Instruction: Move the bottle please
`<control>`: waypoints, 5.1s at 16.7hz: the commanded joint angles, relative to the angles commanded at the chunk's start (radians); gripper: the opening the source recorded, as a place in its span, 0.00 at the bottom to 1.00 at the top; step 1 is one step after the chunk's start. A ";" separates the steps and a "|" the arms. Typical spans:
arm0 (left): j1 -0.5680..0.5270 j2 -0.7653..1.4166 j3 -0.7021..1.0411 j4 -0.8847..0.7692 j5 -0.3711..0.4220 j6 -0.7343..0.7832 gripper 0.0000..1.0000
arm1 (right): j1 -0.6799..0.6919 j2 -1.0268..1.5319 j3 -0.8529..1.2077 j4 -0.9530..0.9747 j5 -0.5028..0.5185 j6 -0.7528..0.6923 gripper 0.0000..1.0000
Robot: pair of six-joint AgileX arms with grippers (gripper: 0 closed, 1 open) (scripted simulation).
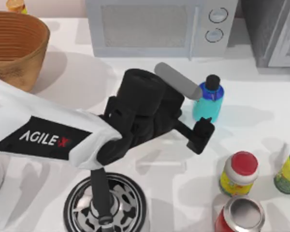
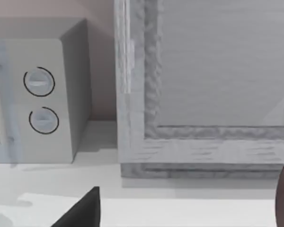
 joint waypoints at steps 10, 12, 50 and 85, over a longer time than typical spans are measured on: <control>-0.021 0.068 0.150 -0.076 -0.016 -0.009 1.00 | 0.000 0.000 0.000 0.000 0.000 0.000 1.00; -0.022 0.139 0.220 -0.078 -0.017 -0.010 1.00 | 0.000 0.000 0.000 0.000 0.000 0.000 1.00; 0.016 0.309 0.354 0.005 -0.044 -0.016 0.00 | 0.000 0.000 0.000 0.000 0.000 0.000 1.00; 0.433 -0.033 -0.302 0.243 -0.292 -0.211 0.00 | 0.000 0.000 0.000 0.000 0.000 0.000 1.00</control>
